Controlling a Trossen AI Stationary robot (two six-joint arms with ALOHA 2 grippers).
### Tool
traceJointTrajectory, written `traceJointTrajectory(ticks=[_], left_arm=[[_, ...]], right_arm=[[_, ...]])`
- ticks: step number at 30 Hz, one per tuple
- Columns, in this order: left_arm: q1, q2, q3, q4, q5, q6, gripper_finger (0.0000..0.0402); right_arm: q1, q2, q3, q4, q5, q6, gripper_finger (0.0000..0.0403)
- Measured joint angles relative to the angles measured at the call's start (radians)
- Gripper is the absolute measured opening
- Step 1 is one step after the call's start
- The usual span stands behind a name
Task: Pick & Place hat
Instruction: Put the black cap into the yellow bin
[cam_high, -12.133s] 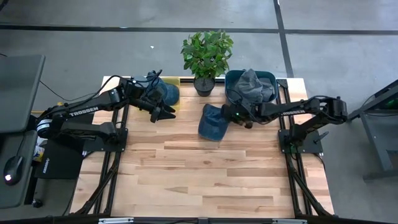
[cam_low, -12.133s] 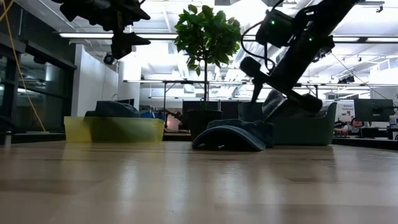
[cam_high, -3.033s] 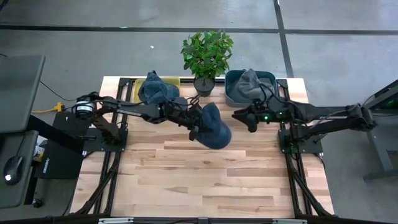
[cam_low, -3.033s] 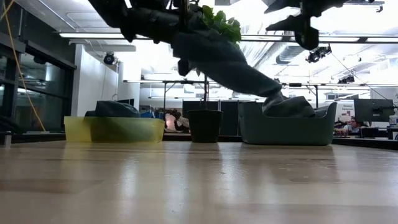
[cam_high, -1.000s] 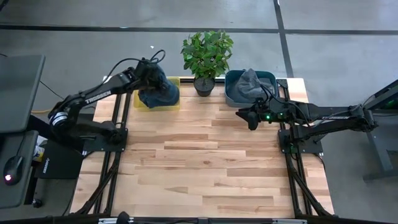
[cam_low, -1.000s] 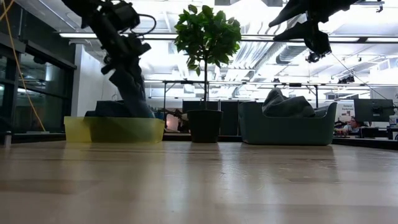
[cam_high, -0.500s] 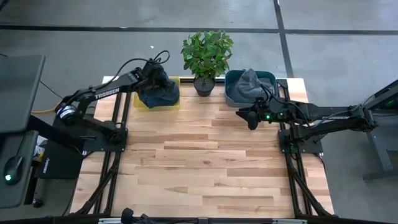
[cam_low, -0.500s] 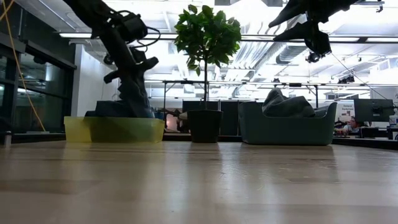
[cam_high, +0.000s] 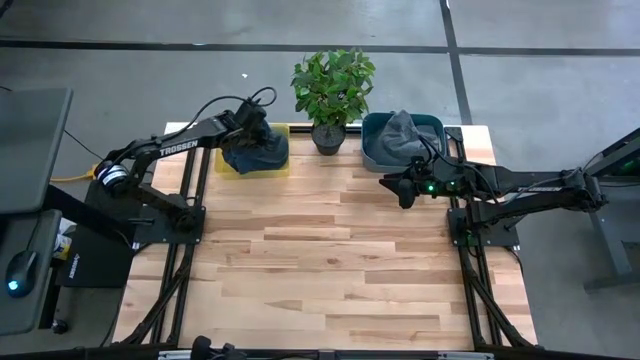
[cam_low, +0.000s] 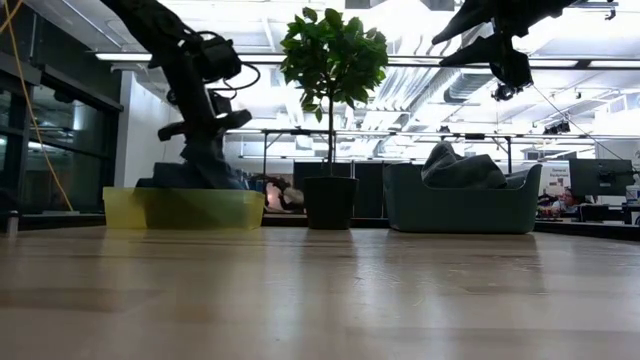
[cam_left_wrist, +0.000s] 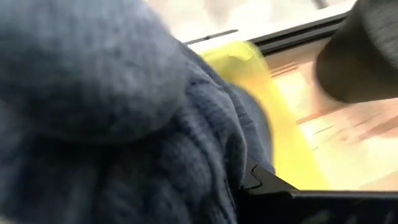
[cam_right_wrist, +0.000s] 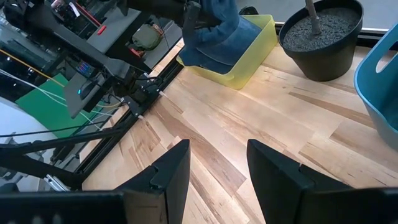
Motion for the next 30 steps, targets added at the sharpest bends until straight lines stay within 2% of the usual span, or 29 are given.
traceJointTrajectory(ticks=[11, 30], left_arm=[[0.0, 0.0, -0.001, -0.097, -0.025, -0.017, 0.0], [0.0, 0.01, -0.161, 0.01, -0.021, -0.06, 0.0]], right_arm=[[0.0, 0.0, 0.0, 0.0, 0.011, 0.0, 0.0153], [0.0, 0.0, 0.0, -0.002, 0.021, -0.001, 0.0154]])
